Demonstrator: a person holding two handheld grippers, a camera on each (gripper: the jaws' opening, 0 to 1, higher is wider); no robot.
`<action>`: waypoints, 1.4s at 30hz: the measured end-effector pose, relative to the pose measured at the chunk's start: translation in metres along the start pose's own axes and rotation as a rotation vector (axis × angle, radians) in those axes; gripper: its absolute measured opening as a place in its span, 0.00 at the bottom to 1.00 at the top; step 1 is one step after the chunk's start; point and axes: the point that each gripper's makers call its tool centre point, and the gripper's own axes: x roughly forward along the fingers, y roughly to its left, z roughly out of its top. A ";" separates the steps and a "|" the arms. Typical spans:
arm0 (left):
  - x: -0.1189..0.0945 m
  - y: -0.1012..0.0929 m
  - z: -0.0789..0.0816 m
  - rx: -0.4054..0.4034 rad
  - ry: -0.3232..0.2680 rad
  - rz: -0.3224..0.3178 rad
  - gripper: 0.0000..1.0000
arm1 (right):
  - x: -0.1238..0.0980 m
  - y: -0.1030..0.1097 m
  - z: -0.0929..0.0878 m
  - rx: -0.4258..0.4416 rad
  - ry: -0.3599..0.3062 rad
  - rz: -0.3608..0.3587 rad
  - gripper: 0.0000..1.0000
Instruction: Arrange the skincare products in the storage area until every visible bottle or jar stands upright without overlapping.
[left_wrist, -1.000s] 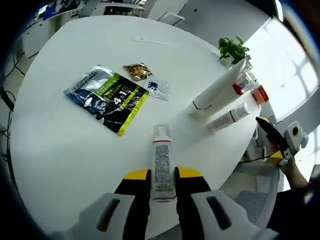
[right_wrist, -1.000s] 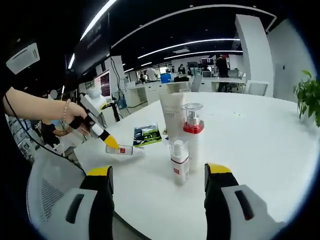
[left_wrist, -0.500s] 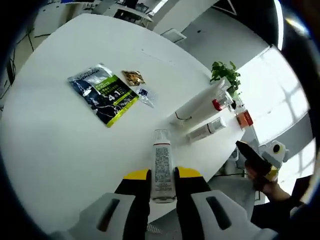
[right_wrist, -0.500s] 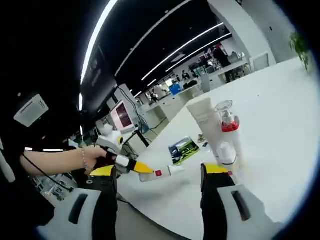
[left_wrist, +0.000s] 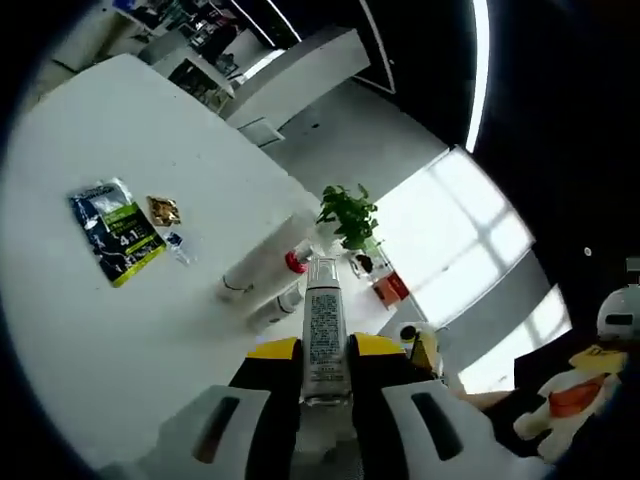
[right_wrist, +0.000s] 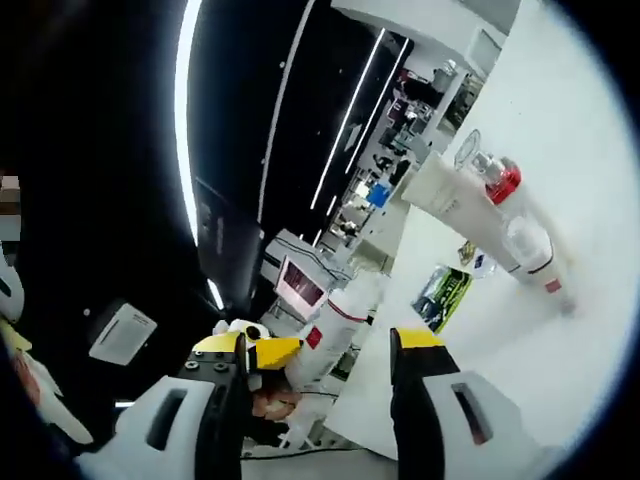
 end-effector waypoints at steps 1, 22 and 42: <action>0.000 -0.004 0.002 -0.001 -0.009 -0.025 0.13 | 0.001 0.002 0.000 0.023 -0.007 0.012 0.57; 0.011 -0.049 -0.011 -0.092 -0.102 -0.202 0.14 | 0.009 0.041 0.023 0.119 -0.111 0.166 0.21; -0.003 -0.051 0.006 0.316 0.096 -0.111 0.36 | -0.015 0.028 0.014 -0.333 0.187 0.152 0.19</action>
